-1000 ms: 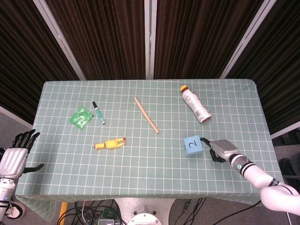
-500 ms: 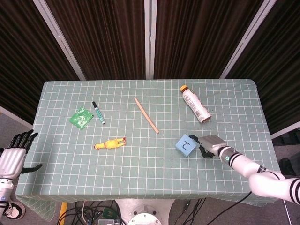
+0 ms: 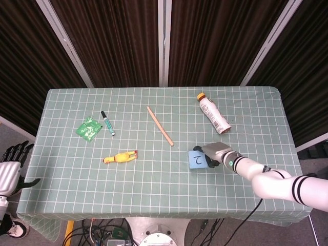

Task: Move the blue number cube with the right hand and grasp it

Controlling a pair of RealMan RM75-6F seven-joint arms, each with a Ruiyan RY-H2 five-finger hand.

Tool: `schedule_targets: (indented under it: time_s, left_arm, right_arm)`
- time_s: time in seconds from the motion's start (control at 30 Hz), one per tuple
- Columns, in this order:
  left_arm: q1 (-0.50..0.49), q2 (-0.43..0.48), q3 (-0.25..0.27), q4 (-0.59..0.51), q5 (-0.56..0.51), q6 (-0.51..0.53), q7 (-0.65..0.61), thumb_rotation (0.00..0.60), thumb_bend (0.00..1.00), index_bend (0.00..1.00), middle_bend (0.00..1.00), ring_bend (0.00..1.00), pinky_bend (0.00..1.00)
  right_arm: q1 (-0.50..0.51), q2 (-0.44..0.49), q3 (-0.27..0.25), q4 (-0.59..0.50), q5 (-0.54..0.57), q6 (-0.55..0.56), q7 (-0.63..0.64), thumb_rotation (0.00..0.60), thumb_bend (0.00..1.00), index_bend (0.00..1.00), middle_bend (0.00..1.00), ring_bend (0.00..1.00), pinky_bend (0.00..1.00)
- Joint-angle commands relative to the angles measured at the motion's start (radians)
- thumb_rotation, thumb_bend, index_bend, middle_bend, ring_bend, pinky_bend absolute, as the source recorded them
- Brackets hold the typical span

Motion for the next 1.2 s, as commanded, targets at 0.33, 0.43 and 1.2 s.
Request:
schedule_targets:
  time_s: [0.33,0.43,1.2]
  left_arm:
    - [0.003,-0.005,0.003,0.017,0.000,-0.006,-0.019,0.600,0.05,0.06,0.00,0.00,0.00]
    - [0.005,-0.005,0.003,0.020,0.000,-0.004,-0.022,0.600,0.05,0.06,0.00,0.00,0.00]
    - [0.009,-0.010,0.001,0.040,-0.013,-0.018,-0.038,0.600,0.05,0.06,0.00,0.00,0.00]
  right_arm:
    - [0.149,-0.020,-0.084,-0.024,0.012,-0.019,0.057,0.600,1.00,0.11,0.95,0.85,0.74]
    - [0.178,-0.031,-0.105,-0.029,0.015,-0.013,0.066,0.600,1.00,0.11,0.95,0.85,0.74]
    - [0.318,-0.108,-0.188,0.012,0.041,-0.009,0.131,0.600,1.00,0.12,0.95,0.85,0.74]
